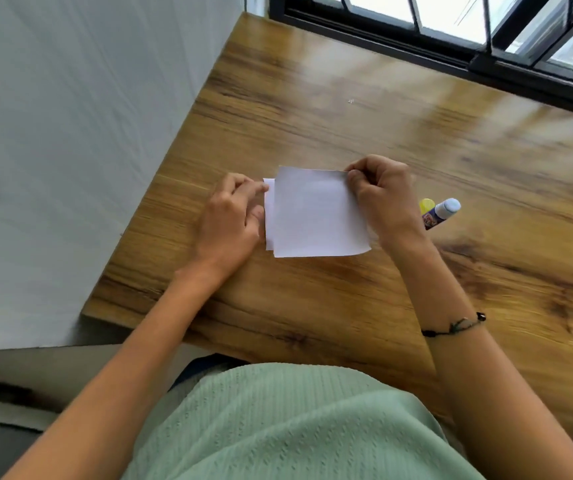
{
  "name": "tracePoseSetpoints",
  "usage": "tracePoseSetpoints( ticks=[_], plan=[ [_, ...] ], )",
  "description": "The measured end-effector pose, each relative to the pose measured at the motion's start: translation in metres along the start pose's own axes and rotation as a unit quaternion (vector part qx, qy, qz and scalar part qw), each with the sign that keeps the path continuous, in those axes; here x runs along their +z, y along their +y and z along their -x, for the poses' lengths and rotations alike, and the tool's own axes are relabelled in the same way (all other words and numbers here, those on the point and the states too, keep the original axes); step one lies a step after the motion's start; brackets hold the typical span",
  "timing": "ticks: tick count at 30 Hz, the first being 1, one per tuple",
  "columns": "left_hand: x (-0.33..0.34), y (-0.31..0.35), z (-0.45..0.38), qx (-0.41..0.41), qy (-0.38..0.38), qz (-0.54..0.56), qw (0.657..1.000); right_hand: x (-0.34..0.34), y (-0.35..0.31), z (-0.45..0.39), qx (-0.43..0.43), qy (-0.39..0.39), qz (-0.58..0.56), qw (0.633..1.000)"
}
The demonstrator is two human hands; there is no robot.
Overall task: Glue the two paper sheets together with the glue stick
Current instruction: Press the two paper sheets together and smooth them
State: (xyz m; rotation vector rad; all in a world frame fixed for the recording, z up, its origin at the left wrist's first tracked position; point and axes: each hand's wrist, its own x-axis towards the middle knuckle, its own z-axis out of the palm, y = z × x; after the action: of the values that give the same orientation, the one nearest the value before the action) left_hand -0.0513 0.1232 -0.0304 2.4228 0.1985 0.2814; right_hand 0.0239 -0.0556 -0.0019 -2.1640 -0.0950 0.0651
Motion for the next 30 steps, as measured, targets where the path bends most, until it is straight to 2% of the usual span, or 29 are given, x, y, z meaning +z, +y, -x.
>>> tracePoseSetpoints(
  ticks=[3, 11, 18, 30],
  plan=[
    [-0.006, -0.001, 0.0, -0.037, -0.002, 0.048, 0.998, 0.011, 0.008, -0.016, 0.009, -0.001, 0.009, 1.0],
    [-0.002, -0.001, -0.006, -0.029, -0.038, 0.026, 0.999, 0.019, 0.013, -0.025, 0.027, -0.035, -0.011, 0.999],
    [-0.003, -0.005, -0.011, -0.033, -0.04, 0.075, 0.996, 0.023, 0.011, -0.029, 0.039, -0.05, -0.022, 0.998],
    [0.004, -0.01, -0.008, -0.008, -0.052, 0.023, 0.998, 0.022, 0.009, -0.036, 0.047, -0.07, -0.02, 0.996]
  ],
)
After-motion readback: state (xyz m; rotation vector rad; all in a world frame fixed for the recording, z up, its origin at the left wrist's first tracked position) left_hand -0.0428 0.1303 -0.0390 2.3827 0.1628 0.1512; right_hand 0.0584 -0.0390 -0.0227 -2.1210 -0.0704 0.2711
